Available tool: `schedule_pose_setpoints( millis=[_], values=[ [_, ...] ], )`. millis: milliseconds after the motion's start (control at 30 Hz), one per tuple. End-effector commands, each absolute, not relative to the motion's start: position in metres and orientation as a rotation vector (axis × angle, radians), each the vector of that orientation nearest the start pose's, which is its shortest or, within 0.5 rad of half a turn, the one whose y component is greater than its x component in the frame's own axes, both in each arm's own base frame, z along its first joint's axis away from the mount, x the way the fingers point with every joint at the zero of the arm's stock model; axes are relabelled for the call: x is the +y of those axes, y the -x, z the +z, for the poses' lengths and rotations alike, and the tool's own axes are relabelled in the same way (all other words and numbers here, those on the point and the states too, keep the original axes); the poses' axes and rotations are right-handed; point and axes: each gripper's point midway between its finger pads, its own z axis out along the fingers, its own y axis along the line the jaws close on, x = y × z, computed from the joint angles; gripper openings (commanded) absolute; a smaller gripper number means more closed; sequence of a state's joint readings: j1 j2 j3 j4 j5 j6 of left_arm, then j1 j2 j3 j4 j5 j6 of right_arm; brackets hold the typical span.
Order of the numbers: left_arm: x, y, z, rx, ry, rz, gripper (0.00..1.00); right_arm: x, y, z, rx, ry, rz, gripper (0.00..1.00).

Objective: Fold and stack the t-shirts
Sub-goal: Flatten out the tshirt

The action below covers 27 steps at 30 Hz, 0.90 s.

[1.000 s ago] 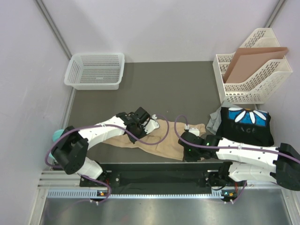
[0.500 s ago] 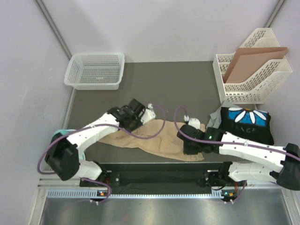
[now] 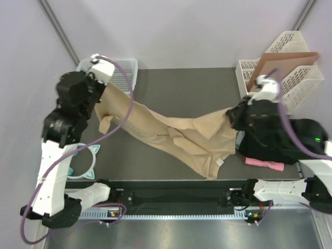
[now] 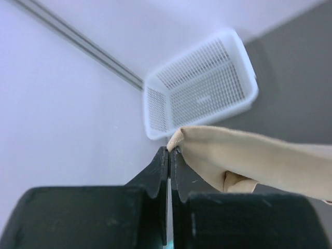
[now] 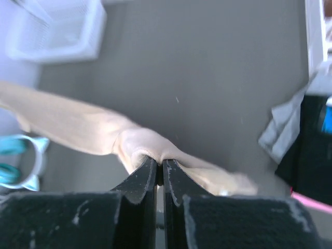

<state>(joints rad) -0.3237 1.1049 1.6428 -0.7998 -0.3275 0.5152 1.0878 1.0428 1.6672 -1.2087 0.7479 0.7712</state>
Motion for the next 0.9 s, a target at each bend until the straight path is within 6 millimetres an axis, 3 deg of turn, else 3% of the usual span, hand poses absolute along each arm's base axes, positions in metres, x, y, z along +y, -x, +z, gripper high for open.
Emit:
schedule_pose_setpoints(
  millis=[0,33,133,233,333,433,533,667,700,833,867],
  values=[
    [0.0,-0.252,0.502,1.609,-0.427,0.446,0.0,0.094,-0.174,0.465,1.79,-0.106,0.469,0.0],
    [0.003,-0.24,0.518,1.568,-0.412,0.433,0.0,0.084,-0.167,0.485,1.744,-0.123,0.526,0.0],
    [0.012,-0.206,0.537,1.516,-0.391,0.414,0.0,0.069,-0.147,0.518,1.669,-0.076,0.645,0.0],
    [0.017,-0.184,0.54,1.507,-0.395,0.396,0.0,0.053,-0.131,0.545,1.58,-0.05,0.689,0.0],
    [0.021,-0.176,0.538,1.516,-0.379,0.401,0.0,0.039,-0.122,0.564,1.514,-0.051,0.627,0.0],
    [0.021,-0.178,0.539,1.513,-0.374,0.398,0.0,0.041,-0.124,0.561,1.538,-0.038,0.583,0.0],
    [0.018,-0.186,0.541,1.508,-0.374,0.396,0.0,0.046,-0.135,0.544,1.588,-0.045,0.538,0.0],
    [0.008,-0.221,0.524,1.539,-0.409,0.425,0.0,0.05,-0.166,0.529,1.642,-0.066,0.4,0.0],
    [0.005,-0.236,0.51,1.567,-0.445,0.461,0.0,0.051,-0.173,0.528,1.65,-0.071,0.371,0.0],
    [0.0,-0.286,0.499,1.579,-0.458,0.55,0.0,0.064,-0.211,0.526,1.688,-0.076,0.244,0.0],
    [0.0,-0.295,0.505,1.56,-0.435,0.568,0.0,0.064,-0.216,0.528,1.689,-0.089,0.222,0.0]
  ],
)
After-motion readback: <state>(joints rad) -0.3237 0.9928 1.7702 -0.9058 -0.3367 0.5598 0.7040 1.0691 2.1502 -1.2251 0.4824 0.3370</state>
